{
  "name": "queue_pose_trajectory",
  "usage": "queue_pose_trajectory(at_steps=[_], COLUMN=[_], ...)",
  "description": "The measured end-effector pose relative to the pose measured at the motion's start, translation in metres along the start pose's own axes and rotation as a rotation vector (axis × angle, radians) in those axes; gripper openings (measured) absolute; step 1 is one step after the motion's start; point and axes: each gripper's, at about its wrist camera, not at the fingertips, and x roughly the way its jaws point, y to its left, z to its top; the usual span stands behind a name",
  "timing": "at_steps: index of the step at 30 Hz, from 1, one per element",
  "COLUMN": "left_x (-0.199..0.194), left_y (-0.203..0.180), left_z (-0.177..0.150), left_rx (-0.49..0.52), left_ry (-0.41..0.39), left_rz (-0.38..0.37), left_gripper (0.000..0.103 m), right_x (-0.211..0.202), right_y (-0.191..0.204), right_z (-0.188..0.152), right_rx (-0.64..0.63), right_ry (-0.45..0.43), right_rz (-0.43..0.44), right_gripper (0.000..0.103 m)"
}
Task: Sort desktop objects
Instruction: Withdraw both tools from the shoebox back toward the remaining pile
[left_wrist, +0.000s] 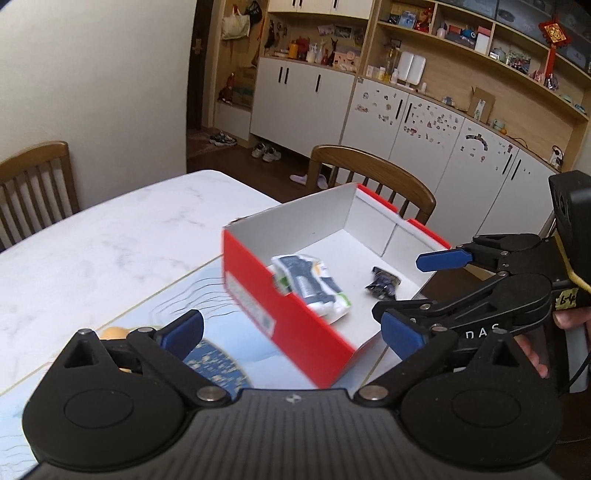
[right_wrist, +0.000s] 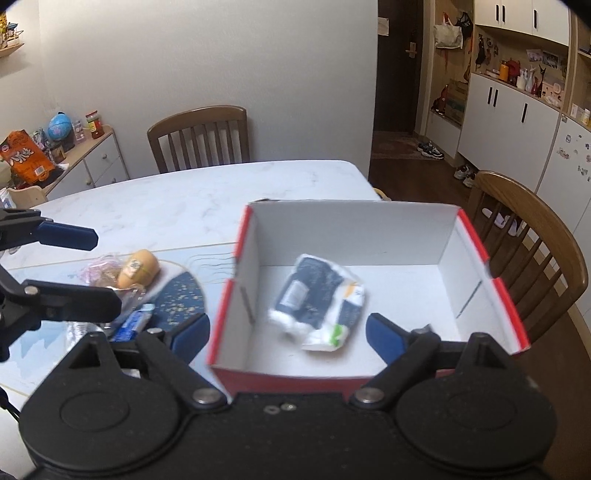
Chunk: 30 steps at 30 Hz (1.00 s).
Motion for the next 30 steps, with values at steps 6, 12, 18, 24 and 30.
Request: queue_pose_trajectory(at_steps=[6, 12, 18, 24, 30], left_x=[-0.029, -0.053, -0.069, -0.077, -0.077], left_y=[0.025, 0.042, 0.052, 0.06, 0.066], left_z=[-0.026, -0.052, -0.081, -0.106, -0.131], left_rx=[-0.016, -0.008, 0.02, 0.011, -0.002], left_ry=[-0.02, -0.029, -0.038, -0.032, -0.007], left_rz=[0.005, 0.037, 0.06, 0.057, 0.046], left_gripper=[0.103, 0.103, 0.103, 0.103, 0.103], right_x=[-0.003, -0.002, 0.0, 0.008, 0.021], right_y=[0.041, 0.08, 0.113, 0.129, 0.138], right_z=[-0.011, -0.027, -0.043, -0.057, -0.07], right_rx=[-0.013, -0.034, -0.066, -0.057, -0.063], right_ry=[-0.005, 0.004, 0.02, 0.041, 0.071], right_rz=[0.016, 0.038, 0.064, 0.059, 0.061], right_gripper=[0.092, 0.092, 0.091, 0.09, 0.087])
